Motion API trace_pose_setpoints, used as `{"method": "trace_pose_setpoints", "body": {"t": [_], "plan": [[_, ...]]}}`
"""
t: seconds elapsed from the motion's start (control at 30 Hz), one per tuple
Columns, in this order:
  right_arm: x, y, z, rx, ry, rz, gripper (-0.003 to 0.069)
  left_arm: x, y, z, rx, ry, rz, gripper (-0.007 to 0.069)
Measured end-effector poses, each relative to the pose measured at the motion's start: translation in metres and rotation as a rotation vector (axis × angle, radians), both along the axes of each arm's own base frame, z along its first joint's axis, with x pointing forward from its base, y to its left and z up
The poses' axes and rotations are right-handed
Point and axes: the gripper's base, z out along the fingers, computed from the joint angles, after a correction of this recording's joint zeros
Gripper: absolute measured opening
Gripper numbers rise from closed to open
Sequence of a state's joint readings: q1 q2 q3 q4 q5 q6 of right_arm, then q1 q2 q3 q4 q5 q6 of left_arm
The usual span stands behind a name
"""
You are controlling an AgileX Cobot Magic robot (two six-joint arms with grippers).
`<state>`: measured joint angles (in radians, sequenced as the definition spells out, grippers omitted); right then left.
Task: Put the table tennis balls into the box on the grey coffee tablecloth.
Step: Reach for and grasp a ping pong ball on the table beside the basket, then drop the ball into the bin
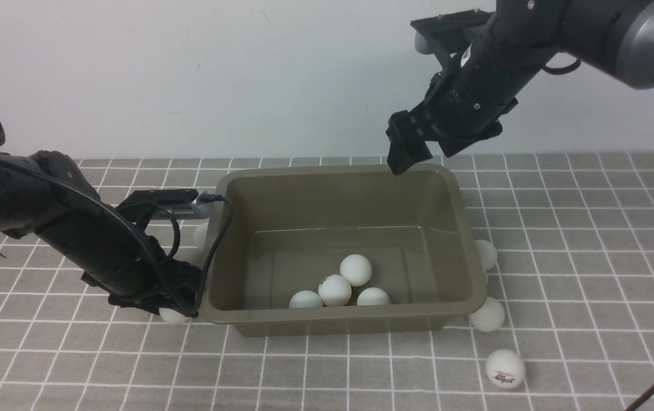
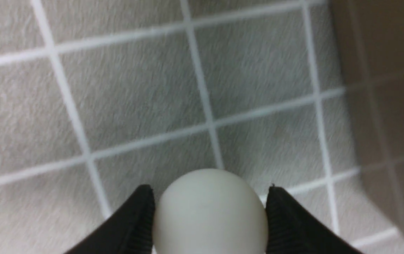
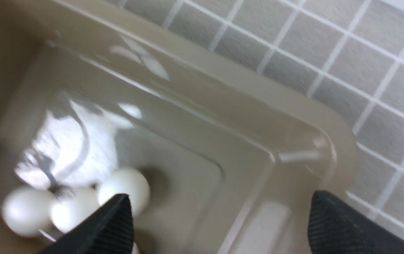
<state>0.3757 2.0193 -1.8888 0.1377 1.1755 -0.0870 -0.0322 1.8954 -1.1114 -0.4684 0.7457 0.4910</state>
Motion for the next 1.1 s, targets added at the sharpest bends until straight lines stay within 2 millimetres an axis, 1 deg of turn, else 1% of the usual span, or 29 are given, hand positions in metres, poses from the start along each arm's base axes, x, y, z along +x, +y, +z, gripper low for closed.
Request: {"method": "trace_pose_setpoints", "body": {"t": [0.03,0.07,0.13,0.17,0.2,0.23,0.27,0.3,0.33,0.37,0.4,0.43,0.47,0.5,0.53,0.6,0.63,0.67,0.7,0.73,0.77,0.8,0.83,0.87,0.9,0.93,1.0,1.03,1.1], "plan": [[-0.001,-0.005,0.001,-0.025,0.014,-0.003,0.0568,0.000,0.002,0.006,0.006,0.001,-0.001,0.0353],[-0.001,-0.005,0.001,-0.025,0.014,-0.003,0.0568,0.000,0.002,0.006,0.008,0.007,-0.001,0.0353],[-0.001,-0.019,0.006,-0.062,0.018,-0.028,0.0516,0.002,0.009,0.028,0.033,-0.020,0.005,0.0353],[0.000,-0.034,0.013,-0.070,0.003,-0.059,0.0454,0.003,0.012,0.049,0.050,-0.055,0.004,0.0353],[0.000,-0.046,0.019,-0.068,-0.005,-0.087,0.0407,0.003,0.013,0.061,0.057,-0.084,0.002,0.0353],[0.000,-0.046,0.019,-0.068,-0.005,-0.087,0.0407,0.003,0.013,0.061,0.057,-0.084,0.002,0.0353],[-0.005,-0.072,0.029,-0.051,-0.010,-0.149,0.0318,0.004,0.012,0.090,0.061,-0.157,-0.002,0.0353],[-0.008,-0.084,0.032,-0.039,-0.005,-0.177,0.0270,0.003,0.009,0.105,0.056,-0.196,-0.008,0.0353],[-0.011,-0.087,0.033,-0.035,-0.003,-0.184,0.0246,0.003,0.008,0.108,0.055,-0.202,-0.010,0.0353],[-0.021,-0.110,0.035,0.007,0.026,-0.246,0.0146,0.003,-0.001,0.127,0.029,-0.245,-0.023,0.0353],[-0.033,-0.122,0.032,0.037,0.060,-0.271,0.0070,0.004,-0.012,0.138,-0.004,-0.262,-0.033,0.0353],[-0.043,-0.128,0.028,0.059,0.089,-0.279,0.0035,0.005,-0.022,0.144,-0.032,-0.265,-0.043,0.0353],[-0.054,-0.130,0.023,0.075,0.120,-0.272,0.0015,0.006,-0.031,0.146,-0.050,-0.257,-0.061,0.0353],[-0.055,-0.130,0.019,0.077,0.132,-0.270,0.0011,0.006,-0.033,0.146,-0.053,-0.255,-0.065,0.0353],[-0.072,-0.129,0.011,0.100,0.171,-0.253,-0.0002,0.009,-0.047,0.145,-0.060,-0.251,-0.098,0.0353],[-0.092,-0.119,-0.004,0.139,0.227,-0.236,-0.0010,0.014,-0.069,0.137,-0.056,-0.226,-0.159,0.0353],[-0.102,-0.116,-0.013,0.145,0.257,-0.233,-0.0010,0.016,-0.076,0.132,-0.051,-0.215,-0.180,0.0353],[-0.107,-0.112,-0.018,0.148,0.272,-0.226,-0.0010,0.018,-0.085,0.124,-0.042,-0.199,-0.203,0.0353],[-0.115,-0.109,-0.026,0.145,0.302,-0.219,-0.0007,0.019,-0.088,0.122,-0.036,-0.193,-0.210,0.0353],[-0.121,-0.106,-0.033,0.143,0.324,-0.214,-0.0003,0.020,-0.095,0.114,-0.029,-0.173,-0.223,0.0353],[-0.129,-0.101,-0.044,0.137,0.357,-0.206,0.0013,0.022,-0.103,0.104,-0.021,-0.144,-0.231,0.0353],[-0.130,-0.100,-0.046,0.136,0.360,-0.205,0.0015,0.022,-0.105,0.100,-0.019,-0.135,-0.234,0.0353],[-0.133,-0.098,-0.051,0.131,0.372,-0.200,0.0029,0.023,-0.109,0.093,-0.015,-0.111,-0.229,0.0353],[-0.138,-0.093,-0.061,0.121,0.386,-0.189,0.0067,0.024,-0.113,0.085,-0.012,-0.084,-0.219,0.0368],[-0.140,-0.090,-0.064,0.118,0.386,-0.182,0.0089,0.024,-0.114,0.081,-0.010,-0.074,-0.216,0.0380],[-0.141,-0.087,-0.068,0.113,0.382,-0.175,0.0120,0.025,-0.114,0.079,-0.008,-0.065,-0.208,0.0419],[-0.141,-0.080,-0.074,0.097,0.359,-0.157,0.0205,0.027,-0.113,0.082,0.002,-0.074,-0.203,0.0511],[-0.141,-0.079,-0.074,0.096,0.350,-0.155,0.0213,0.027,-0.113,0.083,0.003,-0.075,-0.202,0.0519],[-0.137,-0.075,-0.080,0.074,0.319,-0.140,0.0315,0.034,-0.109,0.095,0.015,-0.098,-0.188,0.0594]]}}
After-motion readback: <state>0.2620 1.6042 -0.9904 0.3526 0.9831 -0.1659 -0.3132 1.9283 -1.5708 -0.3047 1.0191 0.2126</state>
